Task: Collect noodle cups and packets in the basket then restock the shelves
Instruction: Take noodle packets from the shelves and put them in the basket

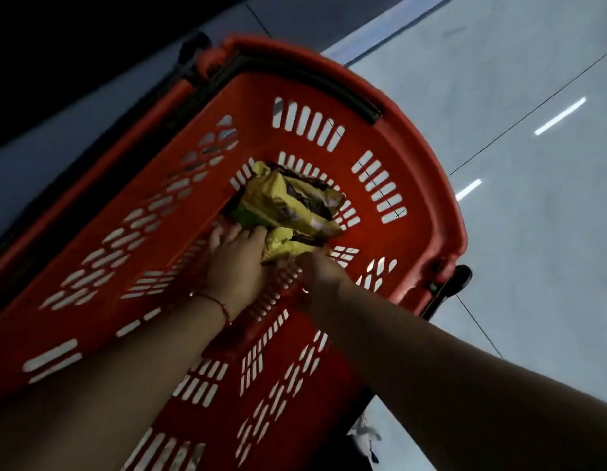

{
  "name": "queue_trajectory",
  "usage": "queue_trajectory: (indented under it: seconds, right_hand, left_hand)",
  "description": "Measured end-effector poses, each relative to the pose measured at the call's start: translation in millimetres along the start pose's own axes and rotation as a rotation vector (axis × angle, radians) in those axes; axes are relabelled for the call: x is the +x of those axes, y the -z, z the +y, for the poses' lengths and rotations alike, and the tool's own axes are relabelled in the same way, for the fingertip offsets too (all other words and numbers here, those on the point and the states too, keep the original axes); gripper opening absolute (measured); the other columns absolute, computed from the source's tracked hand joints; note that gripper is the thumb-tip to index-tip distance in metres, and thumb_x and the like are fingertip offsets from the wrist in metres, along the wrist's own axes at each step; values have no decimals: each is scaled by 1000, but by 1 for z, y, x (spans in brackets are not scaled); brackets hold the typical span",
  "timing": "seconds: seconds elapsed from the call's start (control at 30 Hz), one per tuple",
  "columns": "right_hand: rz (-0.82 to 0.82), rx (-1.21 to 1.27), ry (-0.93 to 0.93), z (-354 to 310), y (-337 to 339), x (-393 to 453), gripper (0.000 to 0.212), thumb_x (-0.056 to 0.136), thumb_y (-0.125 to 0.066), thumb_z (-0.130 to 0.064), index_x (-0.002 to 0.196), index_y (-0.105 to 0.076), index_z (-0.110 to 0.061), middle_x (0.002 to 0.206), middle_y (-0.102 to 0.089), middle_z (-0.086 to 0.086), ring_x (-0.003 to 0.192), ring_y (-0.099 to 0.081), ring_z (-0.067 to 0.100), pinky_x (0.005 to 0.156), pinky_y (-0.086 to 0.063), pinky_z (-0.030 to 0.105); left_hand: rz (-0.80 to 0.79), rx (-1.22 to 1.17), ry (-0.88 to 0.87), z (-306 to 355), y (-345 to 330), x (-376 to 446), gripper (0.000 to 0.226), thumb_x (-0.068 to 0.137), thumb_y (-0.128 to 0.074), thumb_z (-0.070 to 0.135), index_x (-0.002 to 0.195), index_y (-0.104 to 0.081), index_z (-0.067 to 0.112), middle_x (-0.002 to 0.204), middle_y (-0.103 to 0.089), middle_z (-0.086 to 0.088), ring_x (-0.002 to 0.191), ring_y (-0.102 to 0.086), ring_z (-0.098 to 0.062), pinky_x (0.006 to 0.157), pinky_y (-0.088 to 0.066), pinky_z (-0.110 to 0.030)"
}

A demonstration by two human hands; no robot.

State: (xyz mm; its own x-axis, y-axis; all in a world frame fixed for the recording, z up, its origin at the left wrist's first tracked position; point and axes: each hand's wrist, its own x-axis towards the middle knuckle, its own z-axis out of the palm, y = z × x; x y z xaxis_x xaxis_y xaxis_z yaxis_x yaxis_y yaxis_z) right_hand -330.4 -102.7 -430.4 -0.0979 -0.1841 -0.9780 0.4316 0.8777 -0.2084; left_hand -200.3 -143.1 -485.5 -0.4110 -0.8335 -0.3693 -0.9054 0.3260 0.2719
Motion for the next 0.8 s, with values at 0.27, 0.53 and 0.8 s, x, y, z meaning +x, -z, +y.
queue_trajectory:
  seconds: [0.27, 0.53, 0.8]
  right_hand:
    - [-86, -49, 256, -35, 15, -119, 32, 95, -60, -33, 123, -53, -19, 96, -62, -14, 74, -57, -2, 50, -44, 10]
    - [-354, -96, 509, -103, 13, -345, 33, 92, -64, -27, 123, -63, -15, 114, -73, 3, 104, -71, 22, 98, -51, 41]
    - [-430, -98, 876, -167, 6, -624, 28, 93, -61, -20, 119, -64, -10, 111, -74, 6, 101, -72, 21, 77, -57, 27]
  left_hand:
    - [-67, -1146, 345, 14, 157, -72, 40, 85, -72, 30, 123, -61, 25, 107, -74, 8, 96, -70, -5, 82, -57, -28]
    - [15, -1261, 257, 60, 387, -161, 41, 79, -78, 39, 118, -65, 34, 111, -73, 11, 102, -69, -9, 82, -52, -27]
    - [320, -1117, 156, 138, 660, -268, 23, 81, -78, 18, 102, -69, 22, 90, -76, 16, 83, -71, -2, 66, -52, -13]
